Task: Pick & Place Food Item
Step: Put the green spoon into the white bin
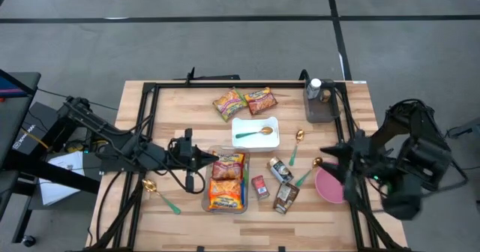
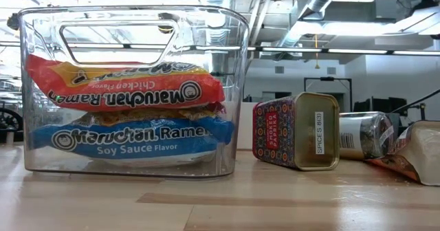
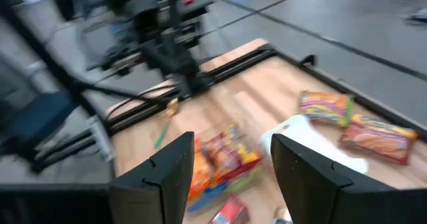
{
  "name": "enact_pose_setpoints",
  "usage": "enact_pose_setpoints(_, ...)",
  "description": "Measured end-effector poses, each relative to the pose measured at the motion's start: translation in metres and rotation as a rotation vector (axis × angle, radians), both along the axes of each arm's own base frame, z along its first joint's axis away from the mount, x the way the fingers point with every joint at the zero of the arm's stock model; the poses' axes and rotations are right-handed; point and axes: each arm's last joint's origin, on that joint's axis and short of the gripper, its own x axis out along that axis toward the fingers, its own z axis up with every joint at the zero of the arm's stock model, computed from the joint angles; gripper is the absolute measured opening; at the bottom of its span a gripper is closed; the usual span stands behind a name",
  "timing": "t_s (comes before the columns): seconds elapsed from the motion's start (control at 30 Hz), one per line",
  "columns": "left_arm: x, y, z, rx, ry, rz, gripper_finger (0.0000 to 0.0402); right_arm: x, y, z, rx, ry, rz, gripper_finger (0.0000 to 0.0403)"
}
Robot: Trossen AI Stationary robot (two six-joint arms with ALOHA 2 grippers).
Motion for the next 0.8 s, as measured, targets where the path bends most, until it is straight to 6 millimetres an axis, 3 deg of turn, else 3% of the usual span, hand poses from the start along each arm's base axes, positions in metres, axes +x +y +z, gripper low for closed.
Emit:
enact_pose_setpoints(0.13,0.000,0.001,0.000,0.039,0.000,0.025,0.0000,0.020,-0.014,-0.003,0.012,0.030,-0.100,0.0193)
enact_pose_setpoints(0.37,-0.012,0.010,0.012,0.050,-0.045,0.093,0.0000,0.050,-0.052,-0.007,0.183,0.134,-0.260,0.0193)
enact_pose_setpoints(0.8,-0.069,0.045,0.054,0.107,-0.203,0.133,0.0000,0.078,-0.119,-0.011,0.425,0.204,-0.524,0.0193)
